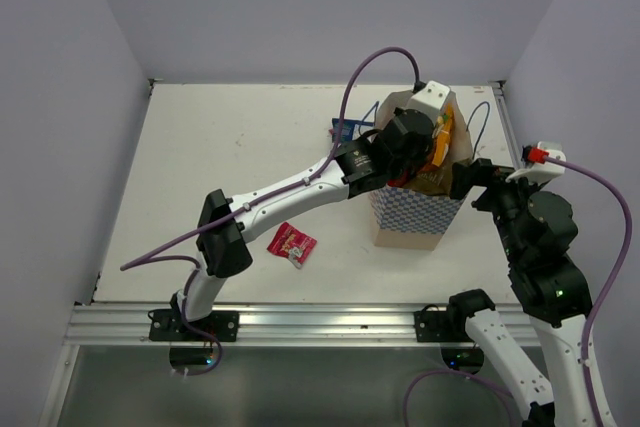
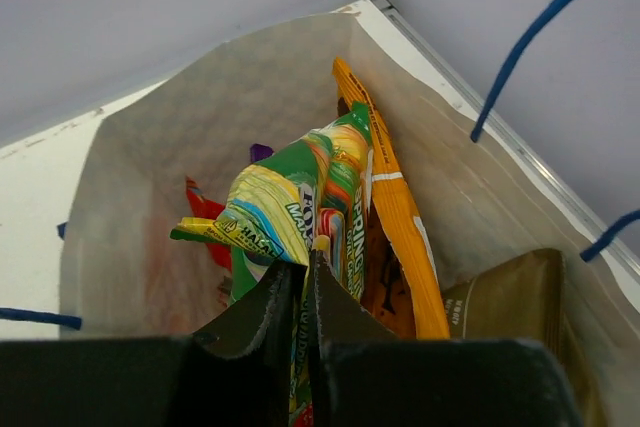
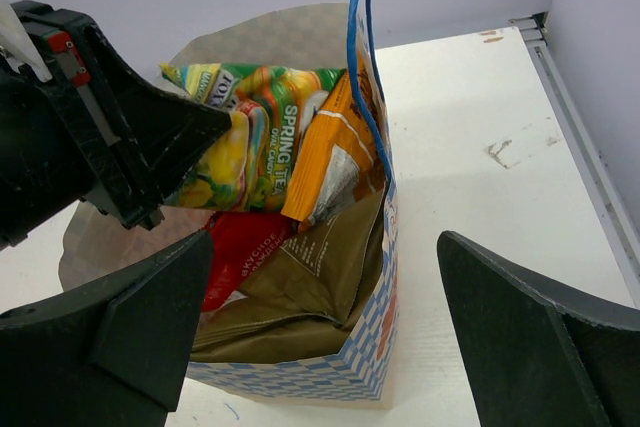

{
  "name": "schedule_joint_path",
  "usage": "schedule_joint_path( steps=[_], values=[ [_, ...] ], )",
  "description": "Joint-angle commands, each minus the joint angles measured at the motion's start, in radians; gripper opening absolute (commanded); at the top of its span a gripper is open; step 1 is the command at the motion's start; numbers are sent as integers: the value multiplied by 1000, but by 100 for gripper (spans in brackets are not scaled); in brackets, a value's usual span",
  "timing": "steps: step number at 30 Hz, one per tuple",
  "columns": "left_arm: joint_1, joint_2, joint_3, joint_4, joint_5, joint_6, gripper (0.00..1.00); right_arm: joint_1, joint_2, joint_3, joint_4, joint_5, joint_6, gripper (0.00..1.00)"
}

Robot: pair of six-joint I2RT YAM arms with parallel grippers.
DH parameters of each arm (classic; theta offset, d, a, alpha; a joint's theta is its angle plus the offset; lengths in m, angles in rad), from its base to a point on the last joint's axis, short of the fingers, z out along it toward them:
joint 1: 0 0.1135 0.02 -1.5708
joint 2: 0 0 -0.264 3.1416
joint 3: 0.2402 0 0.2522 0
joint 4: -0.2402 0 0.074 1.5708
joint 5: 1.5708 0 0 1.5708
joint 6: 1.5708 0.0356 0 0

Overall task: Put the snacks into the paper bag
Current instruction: Place the snack in the paper bag.

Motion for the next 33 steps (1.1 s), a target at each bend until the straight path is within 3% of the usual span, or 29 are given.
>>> schedule_joint_path(
  steps=[1, 4, 10, 20, 26, 29, 30, 33],
  values=[
    [-7, -45, 20, -12, 144, -100, 10, 5, -8, -5, 38, 26, -13, 98],
    [-7, -65, -9, 8, 160, -114, 11, 5, -5, -5, 38, 25, -13, 98],
    [2, -61, -20, 33, -12, -60, 12, 5, -8, -5, 37, 23, -13, 98],
    [40, -33, 2, 126, -139, -23, 14, 7, -2, -7, 40, 20, -13, 98],
    [39, 12, 59, 137, -82, -37, 16, 5, -4, -2, 34, 26, -15, 99],
    [37, 1, 33, 149, -60, -46, 37, 7, -5, 1, 31, 31, -16, 98],
    [37, -7, 19, 156, -55, -48, 50, 5, -5, -1, 31, 31, -16, 98],
    [37, -68, -68, 195, -31, -54, 66, 7, -2, -2, 37, 30, -16, 99]
  ],
)
